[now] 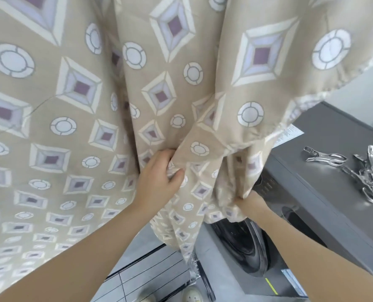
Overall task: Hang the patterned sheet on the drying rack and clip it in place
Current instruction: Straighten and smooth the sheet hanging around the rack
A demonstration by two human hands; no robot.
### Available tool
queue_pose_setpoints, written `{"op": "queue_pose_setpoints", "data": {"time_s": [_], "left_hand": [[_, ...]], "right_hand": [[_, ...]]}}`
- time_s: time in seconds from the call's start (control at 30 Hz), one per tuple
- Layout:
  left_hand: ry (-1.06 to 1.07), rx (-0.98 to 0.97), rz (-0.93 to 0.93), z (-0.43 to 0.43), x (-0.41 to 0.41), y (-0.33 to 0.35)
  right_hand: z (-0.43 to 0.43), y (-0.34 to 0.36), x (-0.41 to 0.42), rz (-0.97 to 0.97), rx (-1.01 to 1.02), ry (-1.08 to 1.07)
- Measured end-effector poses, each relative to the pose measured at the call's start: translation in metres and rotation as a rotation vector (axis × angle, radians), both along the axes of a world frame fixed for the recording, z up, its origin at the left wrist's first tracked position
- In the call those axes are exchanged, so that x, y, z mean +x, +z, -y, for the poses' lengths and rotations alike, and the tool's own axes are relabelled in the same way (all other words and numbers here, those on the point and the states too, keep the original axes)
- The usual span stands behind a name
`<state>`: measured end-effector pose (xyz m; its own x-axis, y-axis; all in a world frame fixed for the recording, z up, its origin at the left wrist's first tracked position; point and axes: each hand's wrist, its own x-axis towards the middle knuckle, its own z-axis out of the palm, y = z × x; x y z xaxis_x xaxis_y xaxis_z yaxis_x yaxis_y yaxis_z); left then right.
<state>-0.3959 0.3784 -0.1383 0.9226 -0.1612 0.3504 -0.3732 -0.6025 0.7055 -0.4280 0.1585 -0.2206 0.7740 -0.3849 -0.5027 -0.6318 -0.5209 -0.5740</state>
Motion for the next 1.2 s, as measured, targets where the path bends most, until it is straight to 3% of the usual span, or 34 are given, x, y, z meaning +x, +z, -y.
{"op": "queue_pose_setpoints", "data": {"time_s": [0.13, 0.23, 0.3, 0.37, 0.43, 0.57, 0.77, 1.07, 1.13, 1.2], "left_hand": [[0.003, 0.013, -0.011, 0.006, 0.001, 0.0], [0.023, 0.025, 0.011, 0.01, 0.002, 0.001], [0.018, 0.011, 0.001, 0.011, 0.002, 0.002], [-0.02, 0.071, -0.07, 0.012, 0.001, 0.002], [-0.044, 0.236, -0.104, 0.014, 0.002, -0.003], [0.024, 0.371, -0.031, 0.016, 0.009, -0.014], [0.056, 0.273, 0.108, 0.009, 0.016, -0.026], [-0.056, 0.208, 0.081, 0.015, 0.013, -0.025], [-0.068, 0.172, 0.121, 0.019, 0.007, -0.022], [-0.057, 0.146, 0.205, 0.023, 0.001, -0.02]], "right_hand": [[-0.003, 0.023, 0.01, 0.241, 0.445, -0.089], [-0.01, 0.037, 0.008, 0.41, 0.47, -0.053], [-0.015, 0.039, 0.005, 0.447, 0.432, -0.016], [-0.016, 0.042, 0.002, 0.417, 0.518, 0.026], [-0.016, 0.049, 0.002, 0.376, 0.432, 0.105], [-0.012, 0.049, 0.009, 0.339, -0.026, 0.128], [0.005, 0.019, 0.002, 0.264, -0.056, 0.04], [0.013, -0.01, -0.002, 0.021, -0.141, 0.074], [0.01, -0.006, 0.0, 0.018, -0.163, 0.116], [0.008, 0.002, 0.004, 0.115, -0.024, 0.05]]}}
